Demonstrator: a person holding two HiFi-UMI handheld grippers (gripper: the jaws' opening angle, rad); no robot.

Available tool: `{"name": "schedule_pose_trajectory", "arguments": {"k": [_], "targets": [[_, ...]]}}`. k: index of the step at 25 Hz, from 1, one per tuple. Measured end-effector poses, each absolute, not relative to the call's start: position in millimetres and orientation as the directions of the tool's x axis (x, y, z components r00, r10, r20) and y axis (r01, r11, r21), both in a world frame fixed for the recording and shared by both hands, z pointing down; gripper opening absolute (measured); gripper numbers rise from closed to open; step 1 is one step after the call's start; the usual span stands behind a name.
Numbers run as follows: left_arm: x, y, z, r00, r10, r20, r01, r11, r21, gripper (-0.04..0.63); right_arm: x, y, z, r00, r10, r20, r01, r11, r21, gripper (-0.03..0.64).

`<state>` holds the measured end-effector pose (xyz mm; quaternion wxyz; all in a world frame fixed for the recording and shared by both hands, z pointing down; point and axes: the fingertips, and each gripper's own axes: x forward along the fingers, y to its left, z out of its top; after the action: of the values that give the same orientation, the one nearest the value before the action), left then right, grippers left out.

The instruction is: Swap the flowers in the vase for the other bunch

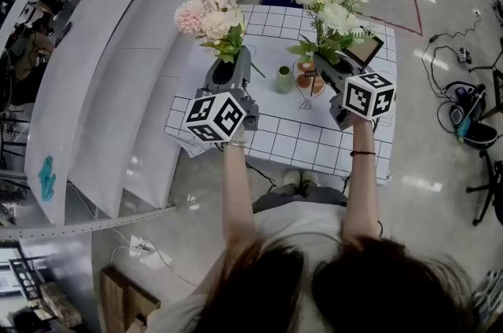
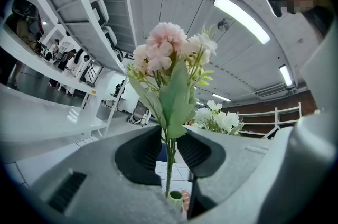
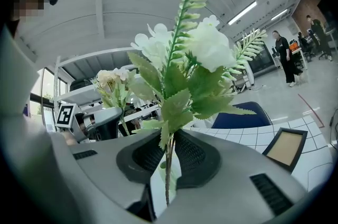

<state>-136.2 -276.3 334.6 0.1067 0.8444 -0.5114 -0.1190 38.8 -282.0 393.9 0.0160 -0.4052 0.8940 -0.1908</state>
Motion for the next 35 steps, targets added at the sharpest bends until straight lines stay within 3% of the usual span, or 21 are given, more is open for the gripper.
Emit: {"name": "schedule_pose_trajectory", "arguments": {"k": [35], "targets": [[-150.2, -257.0, 362.2, 0.334, -0.942, -0.044, -0.888, -0.330, 0.320, 0.078, 55.0, -278.3, 390.4, -0.680, -0.725, 0.110, -0.709, 0.613, -0.348, 0.054]]}}
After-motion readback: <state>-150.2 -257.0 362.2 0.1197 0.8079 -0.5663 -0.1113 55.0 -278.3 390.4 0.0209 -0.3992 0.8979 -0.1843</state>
